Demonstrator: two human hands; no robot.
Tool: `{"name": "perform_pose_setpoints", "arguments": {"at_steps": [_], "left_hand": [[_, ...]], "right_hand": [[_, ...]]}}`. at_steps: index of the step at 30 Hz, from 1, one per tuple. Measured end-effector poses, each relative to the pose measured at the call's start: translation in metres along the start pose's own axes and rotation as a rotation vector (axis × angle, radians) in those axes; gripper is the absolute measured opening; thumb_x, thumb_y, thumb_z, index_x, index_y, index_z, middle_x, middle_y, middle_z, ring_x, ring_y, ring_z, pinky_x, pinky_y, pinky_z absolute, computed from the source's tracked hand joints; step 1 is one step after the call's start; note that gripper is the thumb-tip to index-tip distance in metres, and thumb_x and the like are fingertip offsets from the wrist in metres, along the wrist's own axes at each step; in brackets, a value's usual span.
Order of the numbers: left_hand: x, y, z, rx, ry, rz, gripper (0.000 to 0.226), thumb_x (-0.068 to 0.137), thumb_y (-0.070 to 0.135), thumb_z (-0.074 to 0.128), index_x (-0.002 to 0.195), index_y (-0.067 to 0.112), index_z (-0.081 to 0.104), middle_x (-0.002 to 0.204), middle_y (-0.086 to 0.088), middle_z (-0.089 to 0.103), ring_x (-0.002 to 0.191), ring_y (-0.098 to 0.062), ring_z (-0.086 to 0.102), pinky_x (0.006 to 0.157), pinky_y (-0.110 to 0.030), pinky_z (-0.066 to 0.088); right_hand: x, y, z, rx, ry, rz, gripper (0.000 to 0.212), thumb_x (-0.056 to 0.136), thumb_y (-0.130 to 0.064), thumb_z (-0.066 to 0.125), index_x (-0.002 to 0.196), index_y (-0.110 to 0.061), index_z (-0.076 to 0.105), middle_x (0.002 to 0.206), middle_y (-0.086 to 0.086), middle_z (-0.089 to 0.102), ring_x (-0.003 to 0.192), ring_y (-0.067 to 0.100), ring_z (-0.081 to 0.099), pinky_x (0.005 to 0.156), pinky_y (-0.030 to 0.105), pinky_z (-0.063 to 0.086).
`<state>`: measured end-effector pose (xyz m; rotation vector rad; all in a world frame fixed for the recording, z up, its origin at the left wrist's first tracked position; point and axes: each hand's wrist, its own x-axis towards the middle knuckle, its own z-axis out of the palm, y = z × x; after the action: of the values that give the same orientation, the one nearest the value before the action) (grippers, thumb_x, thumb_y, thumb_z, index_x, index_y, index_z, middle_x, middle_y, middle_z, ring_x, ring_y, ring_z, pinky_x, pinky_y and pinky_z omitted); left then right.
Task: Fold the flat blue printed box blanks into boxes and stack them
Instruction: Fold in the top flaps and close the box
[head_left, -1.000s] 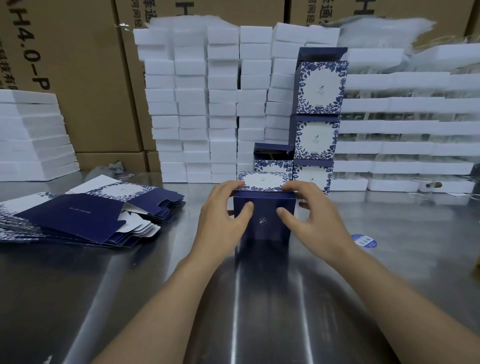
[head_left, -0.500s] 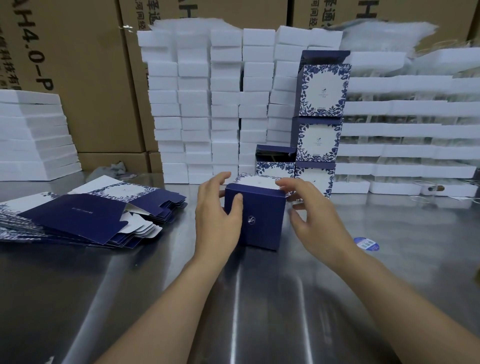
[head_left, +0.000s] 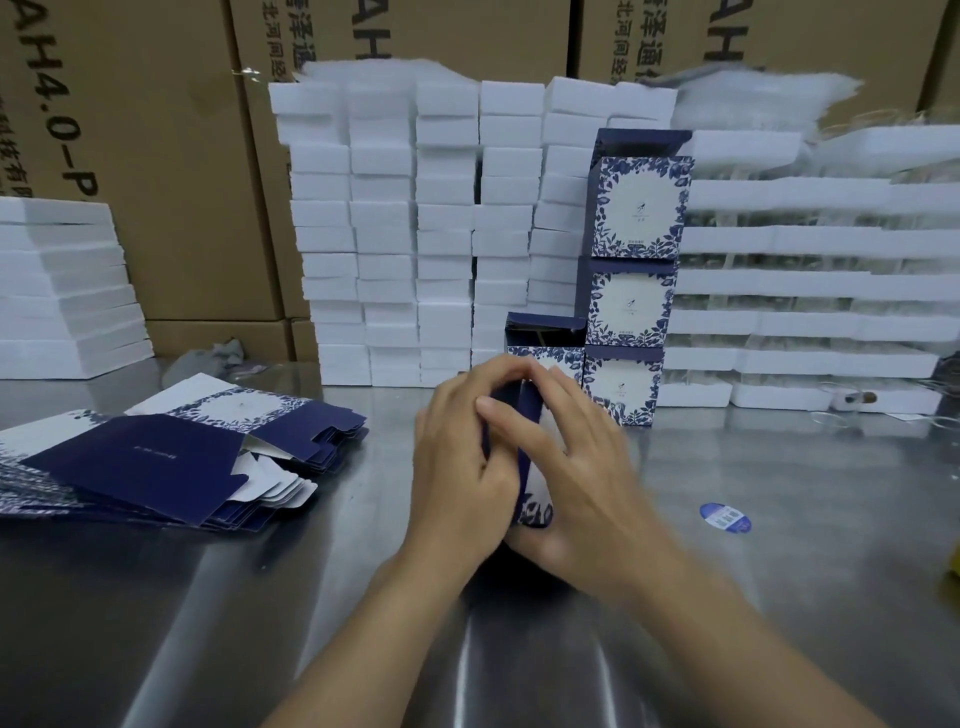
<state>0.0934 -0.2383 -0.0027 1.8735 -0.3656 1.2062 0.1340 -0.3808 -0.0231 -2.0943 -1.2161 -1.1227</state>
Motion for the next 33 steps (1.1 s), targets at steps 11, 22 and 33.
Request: {"name": "perform_pose_setpoints", "arguments": {"at_steps": [11, 22, 33], "left_hand": [[-0.016, -0.019, 0.01, 0.224, 0.02, -0.188, 0.022, 0.101, 0.036, 0.068, 0.12, 0.047, 0.073, 0.156, 0.011, 0.039, 0.147, -0.012, 0.035, 0.114, -0.025, 0.033], [-0.024, -0.037, 0.002, 0.264, -0.115, -0.388, 0.086, 0.081, 0.041, 0.087, 0.138, 0.07, 0.029, 0.159, 0.008, 0.039, 0.125, -0.017, 0.059, 0.094, -0.037, 0.049], [0.036, -0.032, -0.02, 0.125, 0.169, -0.415, 0.085, 0.073, 0.028, 0.096, 0.131, 0.06, 0.042, 0.128, 0.01, 0.06, 0.115, -0.021, 0.061, 0.099, -0.049, 0.053]], "right_hand": [[-0.011, 0.003, 0.0, 0.193, -0.032, 0.52, 0.098, 0.075, -0.046, 0.086, 0.157, -0.047, 0.032, 0.167, -0.013, 0.026, 0.152, 0.005, 0.03, 0.123, 0.031, 0.029], [-0.022, 0.017, 0.016, 0.437, -0.145, 0.656, 0.097, 0.095, -0.022, 0.071, 0.152, -0.073, 0.011, 0.122, -0.018, 0.068, 0.099, -0.001, 0.07, 0.088, 0.027, 0.055], [-0.02, 0.031, 0.025, 0.564, -0.11, 0.845, 0.084, 0.094, -0.011, 0.066, 0.148, -0.064, 0.029, 0.096, -0.003, 0.072, 0.076, 0.012, 0.073, 0.084, 0.04, 0.061]]}}
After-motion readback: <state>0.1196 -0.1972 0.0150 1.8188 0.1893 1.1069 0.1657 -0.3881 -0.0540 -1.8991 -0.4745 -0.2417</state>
